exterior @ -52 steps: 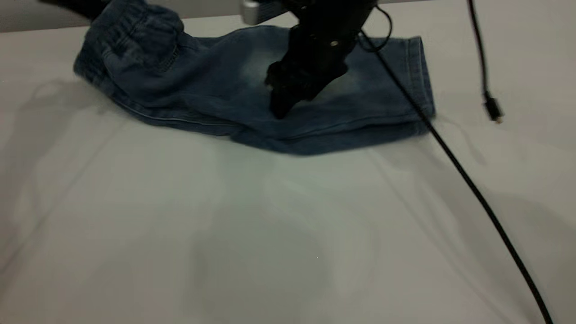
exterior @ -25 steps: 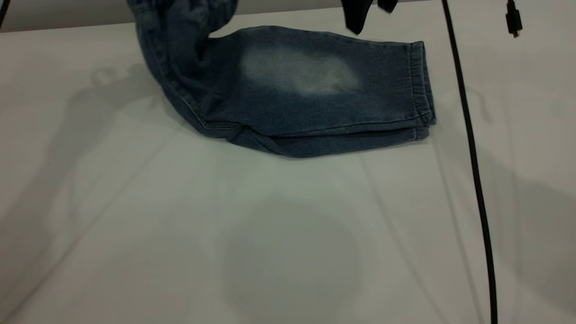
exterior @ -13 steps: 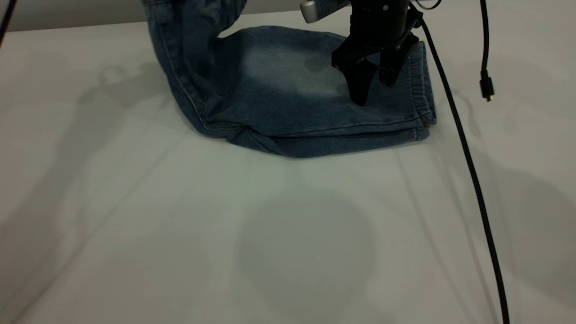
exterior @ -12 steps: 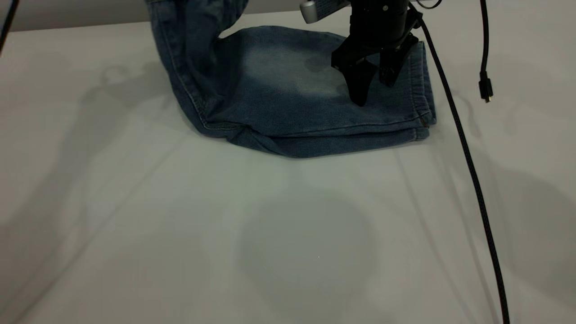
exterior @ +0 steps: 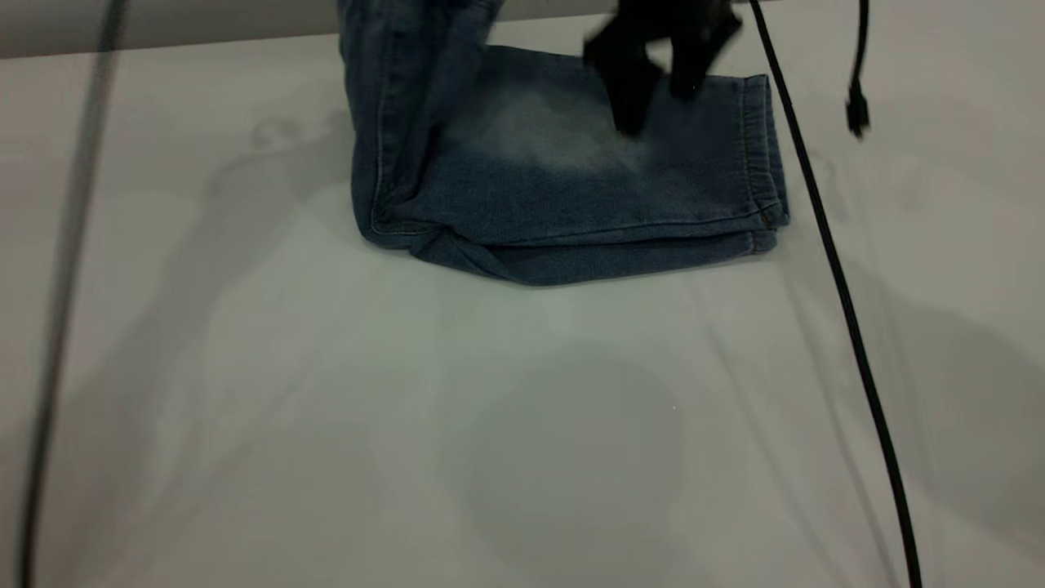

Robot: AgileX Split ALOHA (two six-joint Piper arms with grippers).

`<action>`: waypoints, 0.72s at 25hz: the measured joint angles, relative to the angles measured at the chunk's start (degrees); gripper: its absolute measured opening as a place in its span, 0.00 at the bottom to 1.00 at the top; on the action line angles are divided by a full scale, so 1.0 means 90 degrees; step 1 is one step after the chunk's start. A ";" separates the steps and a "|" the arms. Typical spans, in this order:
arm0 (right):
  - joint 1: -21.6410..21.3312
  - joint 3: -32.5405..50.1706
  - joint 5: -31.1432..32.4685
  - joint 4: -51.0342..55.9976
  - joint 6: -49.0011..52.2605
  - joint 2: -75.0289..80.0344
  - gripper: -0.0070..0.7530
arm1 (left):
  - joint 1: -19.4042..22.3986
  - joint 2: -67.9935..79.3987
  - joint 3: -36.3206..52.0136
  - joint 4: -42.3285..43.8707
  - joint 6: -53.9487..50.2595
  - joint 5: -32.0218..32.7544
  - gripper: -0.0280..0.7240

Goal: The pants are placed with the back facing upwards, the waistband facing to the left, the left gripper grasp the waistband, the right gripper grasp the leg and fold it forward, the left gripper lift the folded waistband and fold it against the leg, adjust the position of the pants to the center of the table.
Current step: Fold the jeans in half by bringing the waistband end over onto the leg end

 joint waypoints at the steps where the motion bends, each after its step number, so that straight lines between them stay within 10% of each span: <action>1: -0.0031 -0.0175 0.0008 0.0024 0.0000 -0.0051 0.61 | -0.0031 0.0000 0.0000 0.0000 0.0000 -0.0008 0.11; 18: -0.1849 -0.0510 0.0037 -0.0288 0.0113 -0.1610 0.61 | -0.1026 0.0000 0.0000 -0.0040 0.0007 -0.0236 0.11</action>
